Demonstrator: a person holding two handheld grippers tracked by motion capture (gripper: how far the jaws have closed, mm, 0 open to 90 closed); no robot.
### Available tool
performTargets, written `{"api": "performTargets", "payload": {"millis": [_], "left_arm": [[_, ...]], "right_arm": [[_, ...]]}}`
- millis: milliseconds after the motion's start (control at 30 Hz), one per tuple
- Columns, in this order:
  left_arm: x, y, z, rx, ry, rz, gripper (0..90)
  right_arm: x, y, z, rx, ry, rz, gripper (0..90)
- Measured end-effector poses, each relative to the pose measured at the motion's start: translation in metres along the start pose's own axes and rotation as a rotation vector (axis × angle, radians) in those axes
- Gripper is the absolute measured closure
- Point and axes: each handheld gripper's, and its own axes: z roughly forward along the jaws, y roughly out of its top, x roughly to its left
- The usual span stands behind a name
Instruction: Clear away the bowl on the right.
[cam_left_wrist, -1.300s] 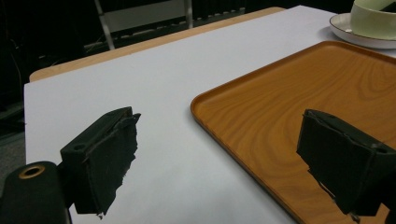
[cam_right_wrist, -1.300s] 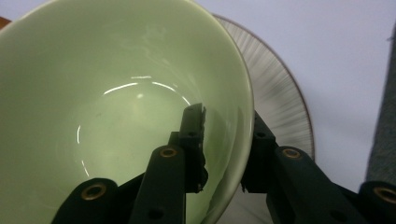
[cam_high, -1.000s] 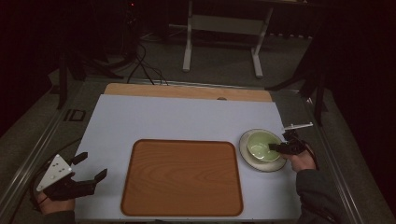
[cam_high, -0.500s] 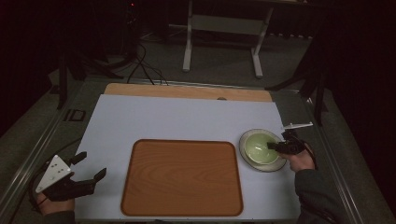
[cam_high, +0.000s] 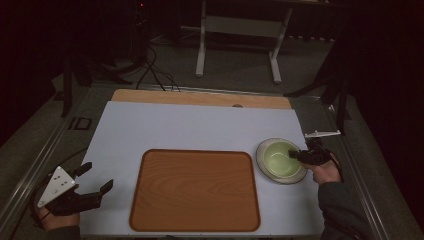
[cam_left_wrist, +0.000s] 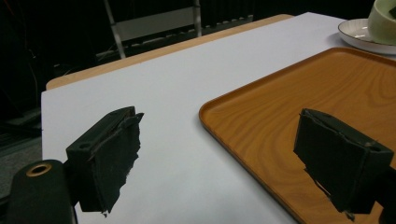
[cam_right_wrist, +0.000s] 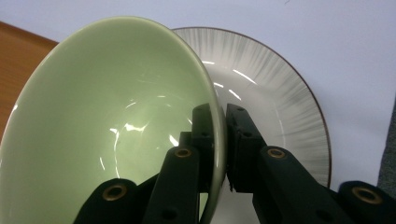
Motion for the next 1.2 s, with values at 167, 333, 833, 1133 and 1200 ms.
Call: {"api": "performTargets", "payload": {"millis": [167, 333, 833, 1133, 1200], "left_arm": [[0.001, -0.001, -0.001, -0.007, 0.005, -0.009, 14.0], [0.000, 0.000, -0.001, -0.008, 0.006, -0.008, 14.1], [0.000, 0.000, -0.002, -0.009, 0.009, -0.005, 14.2], [0.000, 0.000, -0.002, -0.010, 0.011, -0.002, 14.2], [0.000, 0.000, -0.002, -0.010, 0.011, -0.002, 14.2]], "right_arm": [[0.000, 0.003, -0.003, -0.008, 0.001, 0.003, 82.7], [0.000, 0.006, -0.006, -0.018, 0.001, 0.005, 82.7], [0.000, 0.009, -0.016, -0.046, -0.003, 0.016, 82.7], [0.000, 0.009, -0.020, -0.069, 0.002, 0.028, 82.7], [0.001, 0.009, -0.021, -0.072, 0.003, 0.026, 82.7]]}}
